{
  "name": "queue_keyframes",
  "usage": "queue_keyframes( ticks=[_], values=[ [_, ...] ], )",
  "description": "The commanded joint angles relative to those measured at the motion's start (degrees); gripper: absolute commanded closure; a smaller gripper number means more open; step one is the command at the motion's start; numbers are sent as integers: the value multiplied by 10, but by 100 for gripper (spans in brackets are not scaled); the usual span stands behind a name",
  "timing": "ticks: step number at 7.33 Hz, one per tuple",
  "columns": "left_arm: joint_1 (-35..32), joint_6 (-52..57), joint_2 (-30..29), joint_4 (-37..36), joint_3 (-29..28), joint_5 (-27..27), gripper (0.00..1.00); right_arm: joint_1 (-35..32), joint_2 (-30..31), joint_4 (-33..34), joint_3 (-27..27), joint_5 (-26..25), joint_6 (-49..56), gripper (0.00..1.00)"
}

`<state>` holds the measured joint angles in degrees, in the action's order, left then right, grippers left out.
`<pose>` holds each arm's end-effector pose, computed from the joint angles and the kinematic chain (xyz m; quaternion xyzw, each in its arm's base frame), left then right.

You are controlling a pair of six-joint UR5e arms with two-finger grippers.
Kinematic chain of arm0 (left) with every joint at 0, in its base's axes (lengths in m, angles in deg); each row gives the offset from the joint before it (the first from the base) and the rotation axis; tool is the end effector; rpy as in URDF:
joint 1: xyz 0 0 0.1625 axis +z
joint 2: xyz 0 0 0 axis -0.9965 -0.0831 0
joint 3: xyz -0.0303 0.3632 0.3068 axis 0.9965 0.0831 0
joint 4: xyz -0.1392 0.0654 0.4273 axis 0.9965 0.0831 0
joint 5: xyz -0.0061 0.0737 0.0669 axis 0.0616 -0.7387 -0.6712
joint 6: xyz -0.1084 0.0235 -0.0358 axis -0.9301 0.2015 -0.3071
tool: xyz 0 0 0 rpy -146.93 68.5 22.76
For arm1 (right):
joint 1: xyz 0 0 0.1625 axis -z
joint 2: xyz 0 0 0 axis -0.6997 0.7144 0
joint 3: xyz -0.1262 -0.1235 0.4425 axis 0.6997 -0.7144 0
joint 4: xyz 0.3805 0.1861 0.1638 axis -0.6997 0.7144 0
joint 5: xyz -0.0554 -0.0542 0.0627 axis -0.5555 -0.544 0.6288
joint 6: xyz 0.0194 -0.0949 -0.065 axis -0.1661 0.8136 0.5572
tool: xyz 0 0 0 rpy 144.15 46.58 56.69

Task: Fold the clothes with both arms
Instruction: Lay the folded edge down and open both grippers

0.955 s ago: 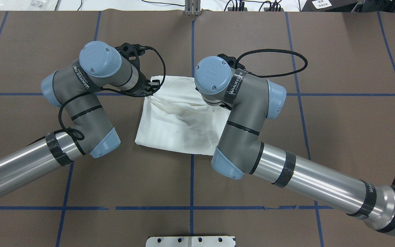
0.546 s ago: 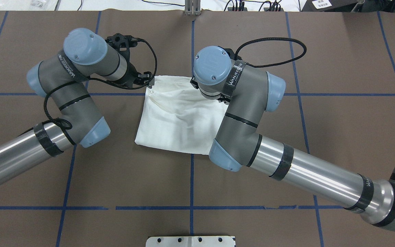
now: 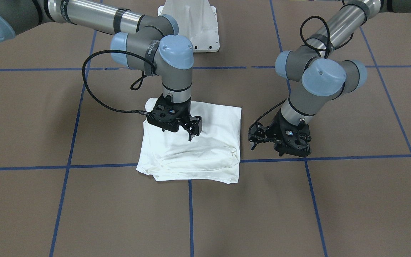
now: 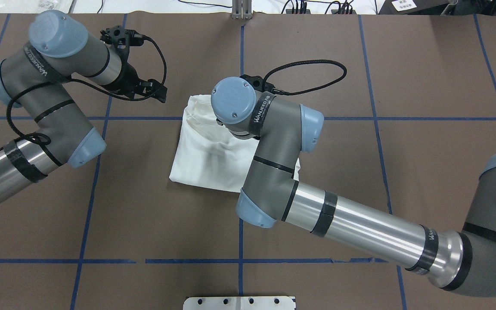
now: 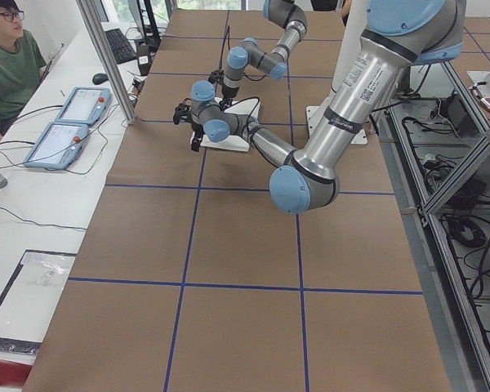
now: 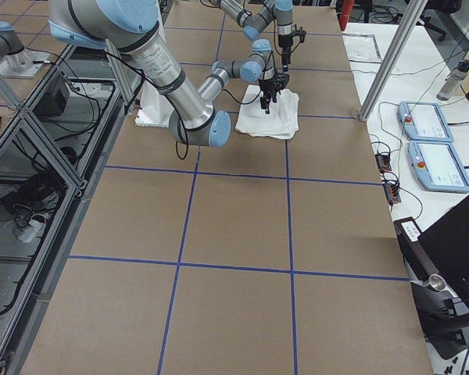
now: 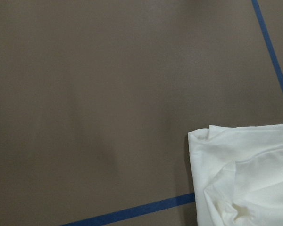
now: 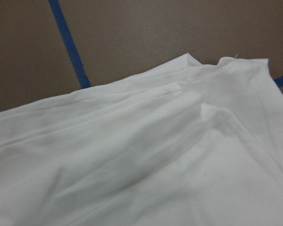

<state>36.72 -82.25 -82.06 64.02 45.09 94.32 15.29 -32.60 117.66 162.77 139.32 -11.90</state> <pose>0.4603 -0.6368 0.3500 0.1461 0.4658 0.0506 0.8713 -0.7093 -0.5392 0.2041 0.0547 -0.3283 0.2280 0.9150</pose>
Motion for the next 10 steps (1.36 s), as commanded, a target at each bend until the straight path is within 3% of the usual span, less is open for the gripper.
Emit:
queue_keyframes(
  ticks=[1, 4, 6, 8, 9, 10],
  values=[
    [-2, -3, 2, 0, 4, 1, 0, -8, -20, -1, -64, -33, 53, 0],
    [-2, -6, 3, 0, 9, 1, 0, -47, -20, -5, -122, -94, 102, 0],
    [-1, -8, 2, 0, 10, -1, 0, -129, -21, -5, -125, -79, 197, 0],
    [16, -83, -9, -6, 7, -5, 0, -205, -17, -6, -106, 95, 307, 0],
    [49, -125, -21, -15, 4, -10, 0, -225, -5, -7, -83, 152, 342, 0],
    [77, -142, -40, -44, 0, -62, 0, -240, 23, -8, -48, 197, 372, 0]
  ],
)
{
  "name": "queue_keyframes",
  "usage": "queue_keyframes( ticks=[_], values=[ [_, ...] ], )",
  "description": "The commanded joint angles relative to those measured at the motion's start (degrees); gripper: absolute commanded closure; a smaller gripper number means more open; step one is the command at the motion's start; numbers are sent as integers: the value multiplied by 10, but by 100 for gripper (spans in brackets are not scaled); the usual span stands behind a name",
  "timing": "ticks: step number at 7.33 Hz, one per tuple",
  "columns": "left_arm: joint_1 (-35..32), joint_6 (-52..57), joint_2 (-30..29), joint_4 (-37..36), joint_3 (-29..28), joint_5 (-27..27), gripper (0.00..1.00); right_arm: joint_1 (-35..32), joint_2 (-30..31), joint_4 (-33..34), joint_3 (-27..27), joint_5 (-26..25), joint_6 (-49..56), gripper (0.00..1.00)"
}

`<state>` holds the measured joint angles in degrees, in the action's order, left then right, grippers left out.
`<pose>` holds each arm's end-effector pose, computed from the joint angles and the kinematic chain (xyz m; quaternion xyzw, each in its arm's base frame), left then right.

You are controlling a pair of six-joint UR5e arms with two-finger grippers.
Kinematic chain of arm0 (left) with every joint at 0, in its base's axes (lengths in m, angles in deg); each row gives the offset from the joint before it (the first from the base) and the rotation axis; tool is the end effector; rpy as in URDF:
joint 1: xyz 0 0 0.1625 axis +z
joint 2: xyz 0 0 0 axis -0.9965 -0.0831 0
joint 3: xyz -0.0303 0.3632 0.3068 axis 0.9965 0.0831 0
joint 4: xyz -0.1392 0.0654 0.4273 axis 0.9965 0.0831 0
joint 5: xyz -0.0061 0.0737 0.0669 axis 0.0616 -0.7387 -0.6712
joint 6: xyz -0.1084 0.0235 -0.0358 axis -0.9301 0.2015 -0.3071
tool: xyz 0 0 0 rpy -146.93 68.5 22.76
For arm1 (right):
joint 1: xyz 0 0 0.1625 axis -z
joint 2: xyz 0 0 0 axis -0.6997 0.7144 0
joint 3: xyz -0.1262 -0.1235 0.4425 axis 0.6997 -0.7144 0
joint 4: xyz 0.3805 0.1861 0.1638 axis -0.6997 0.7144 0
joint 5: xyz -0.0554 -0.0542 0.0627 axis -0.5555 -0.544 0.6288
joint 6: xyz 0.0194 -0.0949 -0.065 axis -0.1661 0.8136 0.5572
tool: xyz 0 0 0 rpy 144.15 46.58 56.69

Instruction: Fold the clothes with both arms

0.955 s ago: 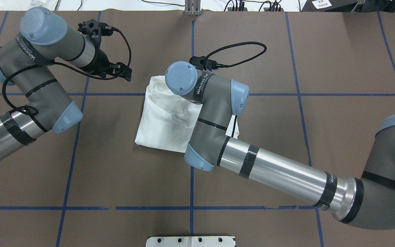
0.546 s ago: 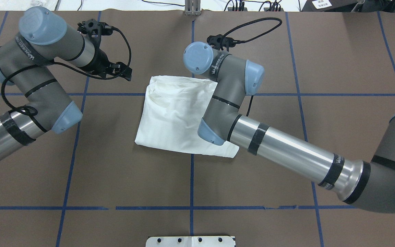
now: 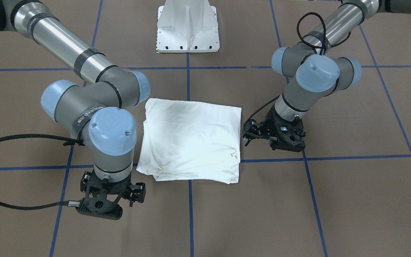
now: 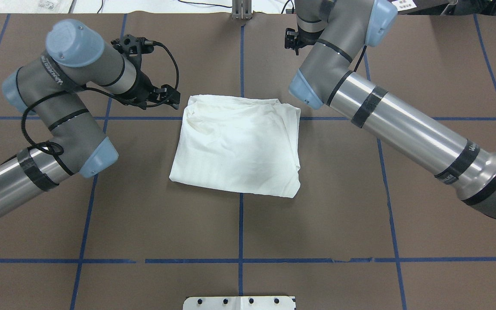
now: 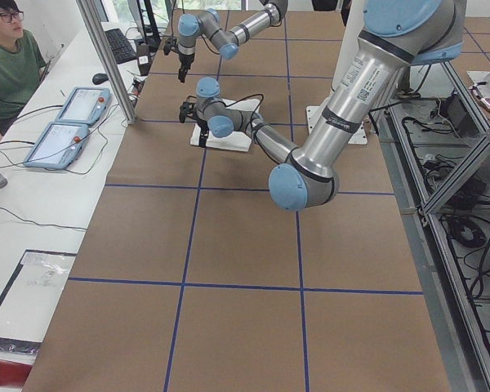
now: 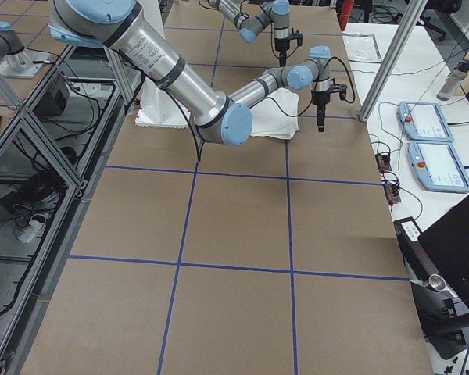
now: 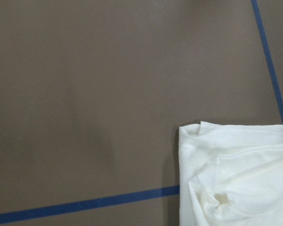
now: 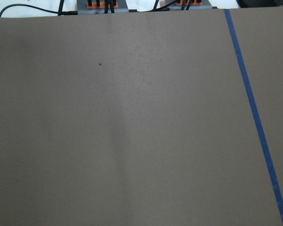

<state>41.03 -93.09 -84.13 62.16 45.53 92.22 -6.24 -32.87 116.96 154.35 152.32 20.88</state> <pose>0.5090 -0.6079 0.3234 0.1008 0.4766 -0.0060 0.8733 -0.4998 -0.7670 0.2691 0.0738 -0.2915 0.1106 0.9473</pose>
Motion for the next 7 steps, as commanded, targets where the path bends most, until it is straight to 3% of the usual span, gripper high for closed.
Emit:
queue_keyframes(
  ticks=[1, 5, 7],
  values=[
    [43, -34, -37, -62, -15, -65, 0, -30, 46, -1, 57, 73, 52, 0],
    [52, -33, -80, -67, -103, -95, 0, -29, 67, -26, 66, 74, 51, 0],
    [52, -29, -81, -67, -103, -93, 0, -29, 68, -27, 66, 74, 51, 0]
  ],
)
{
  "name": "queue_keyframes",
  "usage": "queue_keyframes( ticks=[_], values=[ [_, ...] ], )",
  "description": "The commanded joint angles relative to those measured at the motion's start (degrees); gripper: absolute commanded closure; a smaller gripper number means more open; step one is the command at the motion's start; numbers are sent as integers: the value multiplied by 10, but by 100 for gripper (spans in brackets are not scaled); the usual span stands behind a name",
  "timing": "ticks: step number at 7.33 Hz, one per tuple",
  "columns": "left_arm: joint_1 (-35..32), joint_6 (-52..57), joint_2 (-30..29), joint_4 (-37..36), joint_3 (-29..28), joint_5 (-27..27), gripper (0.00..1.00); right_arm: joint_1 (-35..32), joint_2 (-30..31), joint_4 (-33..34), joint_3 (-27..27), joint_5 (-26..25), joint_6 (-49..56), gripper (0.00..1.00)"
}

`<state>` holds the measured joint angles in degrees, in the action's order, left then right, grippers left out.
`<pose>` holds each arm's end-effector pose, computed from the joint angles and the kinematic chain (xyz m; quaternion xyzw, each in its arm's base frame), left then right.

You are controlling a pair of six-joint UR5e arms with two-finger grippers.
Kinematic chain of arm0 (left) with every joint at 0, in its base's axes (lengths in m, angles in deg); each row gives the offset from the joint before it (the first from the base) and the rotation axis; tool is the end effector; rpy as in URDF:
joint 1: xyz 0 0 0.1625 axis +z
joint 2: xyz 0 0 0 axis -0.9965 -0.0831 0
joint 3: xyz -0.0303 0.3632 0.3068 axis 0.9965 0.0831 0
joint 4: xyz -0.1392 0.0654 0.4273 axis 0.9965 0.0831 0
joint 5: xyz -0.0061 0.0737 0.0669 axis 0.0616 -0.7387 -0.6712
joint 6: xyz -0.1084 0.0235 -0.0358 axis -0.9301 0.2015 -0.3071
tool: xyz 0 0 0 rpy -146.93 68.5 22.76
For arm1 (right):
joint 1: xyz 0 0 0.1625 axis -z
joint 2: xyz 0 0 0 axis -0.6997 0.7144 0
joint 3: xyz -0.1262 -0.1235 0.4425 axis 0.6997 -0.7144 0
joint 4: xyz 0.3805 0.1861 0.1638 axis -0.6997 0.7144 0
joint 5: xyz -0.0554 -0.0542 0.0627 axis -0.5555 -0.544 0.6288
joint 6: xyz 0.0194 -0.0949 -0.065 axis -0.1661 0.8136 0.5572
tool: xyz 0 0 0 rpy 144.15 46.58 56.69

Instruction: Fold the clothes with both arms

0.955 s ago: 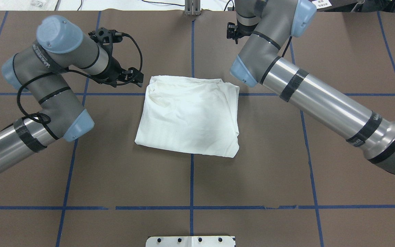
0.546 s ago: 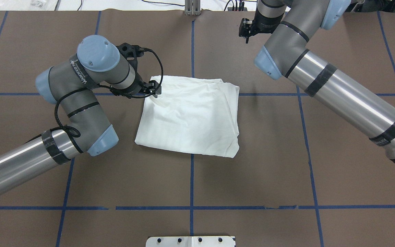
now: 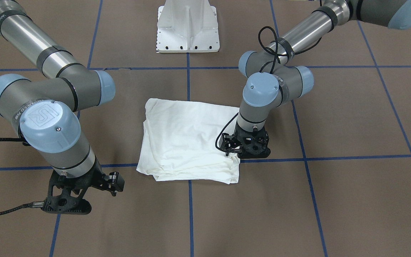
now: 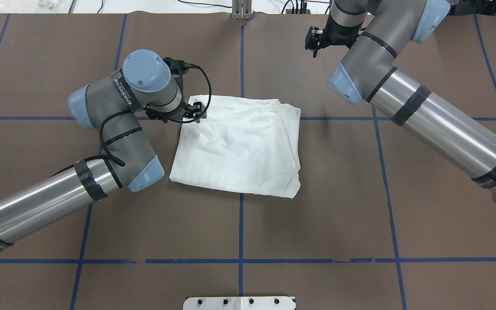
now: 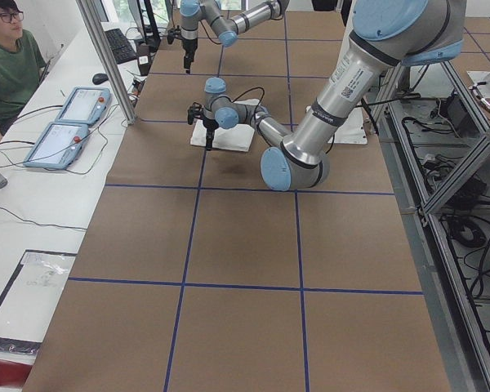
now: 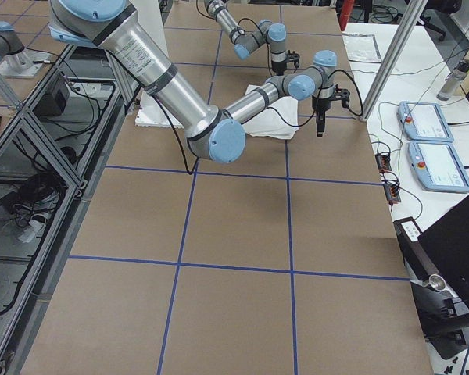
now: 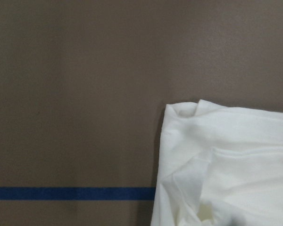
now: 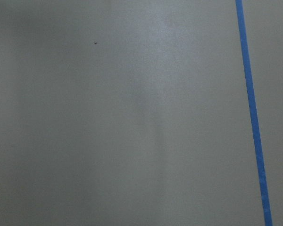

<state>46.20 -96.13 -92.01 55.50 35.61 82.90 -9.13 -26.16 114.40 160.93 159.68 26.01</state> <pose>0.6013 -0.6142 0.3234 0.0891 0.3954 -0.0410 0.9133 -0.4506 -0.7543 0.3030 0.0644 -0.3401 0.0687 0.9357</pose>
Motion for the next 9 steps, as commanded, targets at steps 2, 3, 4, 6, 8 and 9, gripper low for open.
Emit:
queue_keyframes(
  ticks=[2, 3, 4, 6, 8, 9],
  values=[
    [-6, -2, -13, 5, -24, -1, 0, 0, 1, -1, 0, 0, 0, 0],
    [-16, -3, -29, 8, -50, -1, 0, 0, 3, -1, 0, 0, 0, 0],
    [-23, -7, -45, 17, -81, -1, 0, 0, 5, -2, 0, 0, 0, 0],
    [-66, 19, -66, 35, -103, 3, 0, -1, 18, -21, 1, 13, 14, 0],
    [-111, 105, -62, 15, -92, 46, 0, -38, 67, -16, 33, 57, 117, 0],
    [-137, 160, -45, -22, -56, 69, 0, -73, 101, -6, 55, 88, 186, 0]
  ],
)
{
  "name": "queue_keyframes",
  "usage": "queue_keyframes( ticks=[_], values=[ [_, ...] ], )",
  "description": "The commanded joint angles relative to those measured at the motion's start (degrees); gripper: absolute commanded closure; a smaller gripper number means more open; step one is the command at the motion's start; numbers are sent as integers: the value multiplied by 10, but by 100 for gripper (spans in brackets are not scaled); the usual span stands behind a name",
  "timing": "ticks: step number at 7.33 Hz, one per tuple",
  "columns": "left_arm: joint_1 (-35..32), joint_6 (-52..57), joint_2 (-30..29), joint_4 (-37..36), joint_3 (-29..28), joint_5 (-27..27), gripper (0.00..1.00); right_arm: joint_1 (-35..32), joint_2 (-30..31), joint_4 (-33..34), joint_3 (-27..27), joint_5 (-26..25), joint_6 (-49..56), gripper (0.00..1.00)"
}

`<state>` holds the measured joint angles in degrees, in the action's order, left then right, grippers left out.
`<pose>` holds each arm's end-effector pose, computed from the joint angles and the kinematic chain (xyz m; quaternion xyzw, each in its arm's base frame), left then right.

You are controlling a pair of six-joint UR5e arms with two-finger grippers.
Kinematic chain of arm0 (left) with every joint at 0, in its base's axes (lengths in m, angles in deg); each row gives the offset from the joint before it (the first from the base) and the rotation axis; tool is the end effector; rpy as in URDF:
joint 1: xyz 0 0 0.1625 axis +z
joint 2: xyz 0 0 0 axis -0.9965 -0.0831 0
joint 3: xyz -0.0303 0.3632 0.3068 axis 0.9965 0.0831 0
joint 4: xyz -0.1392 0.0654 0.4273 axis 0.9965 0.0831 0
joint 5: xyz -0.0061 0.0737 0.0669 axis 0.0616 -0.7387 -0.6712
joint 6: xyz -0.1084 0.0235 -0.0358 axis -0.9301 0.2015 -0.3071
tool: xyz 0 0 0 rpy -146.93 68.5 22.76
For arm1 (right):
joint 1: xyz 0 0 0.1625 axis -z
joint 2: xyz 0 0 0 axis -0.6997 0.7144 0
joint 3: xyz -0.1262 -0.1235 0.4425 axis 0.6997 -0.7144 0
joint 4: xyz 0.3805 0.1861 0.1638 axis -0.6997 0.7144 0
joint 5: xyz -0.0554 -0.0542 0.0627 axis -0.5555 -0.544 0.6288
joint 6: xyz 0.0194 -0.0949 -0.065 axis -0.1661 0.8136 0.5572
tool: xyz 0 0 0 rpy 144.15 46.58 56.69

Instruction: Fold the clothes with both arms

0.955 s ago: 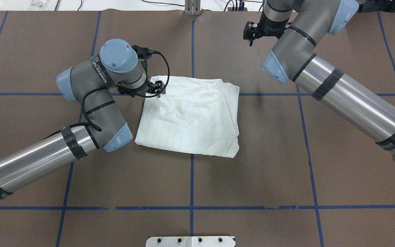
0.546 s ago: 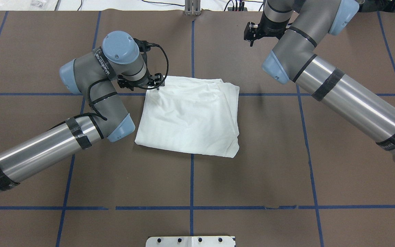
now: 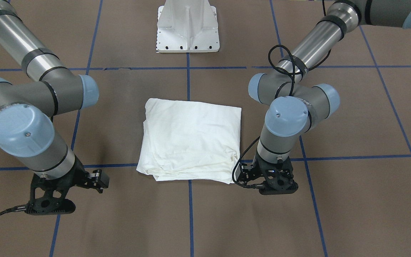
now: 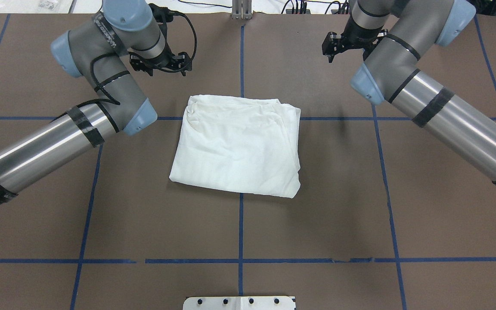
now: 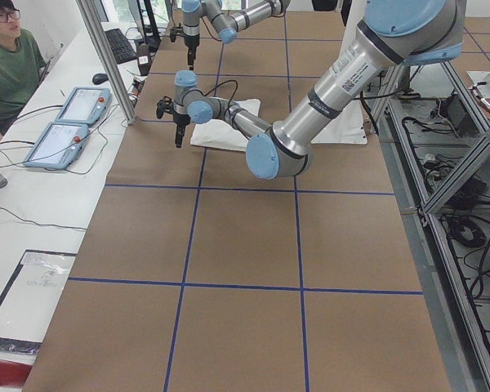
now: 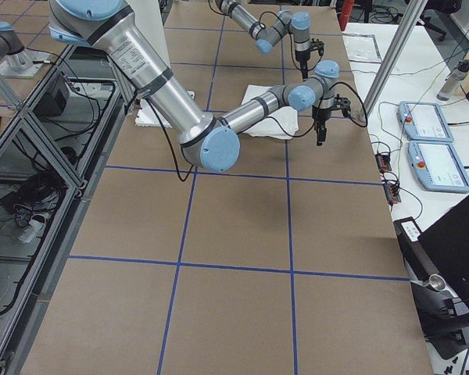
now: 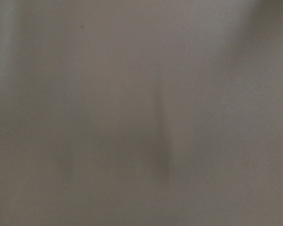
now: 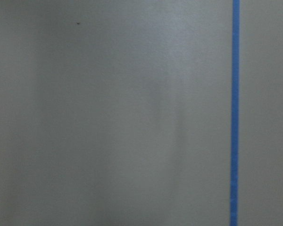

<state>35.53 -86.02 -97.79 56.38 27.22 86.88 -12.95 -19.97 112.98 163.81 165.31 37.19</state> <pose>0.5093 -0.7409 0.3097 0.1242 0.3835 -0.0350 0.9145 -0.3925 -0.7529 0.3618 0.0653 -0.3552 -0.0018 0.9325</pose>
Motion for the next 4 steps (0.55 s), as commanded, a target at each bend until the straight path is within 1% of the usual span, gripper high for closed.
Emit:
queue_keyframes(
  ticks=[1, 2, 3, 4],
  values=[
    [-56, 119, 41, -83, 89, 37, 0, -76, 67, 51, 55, 57, 162, 0],
    [-90, 189, 83, -119, 154, 59, 0, -109, 98, 103, 91, 59, 265, 0],
    [-127, 259, 136, -138, 215, 80, 0, -148, 131, 156, 125, 60, 365, 0],
    [-153, 323, 185, -147, 258, 83, 0, -182, 179, 181, 163, 65, 433, 0]
  ],
)
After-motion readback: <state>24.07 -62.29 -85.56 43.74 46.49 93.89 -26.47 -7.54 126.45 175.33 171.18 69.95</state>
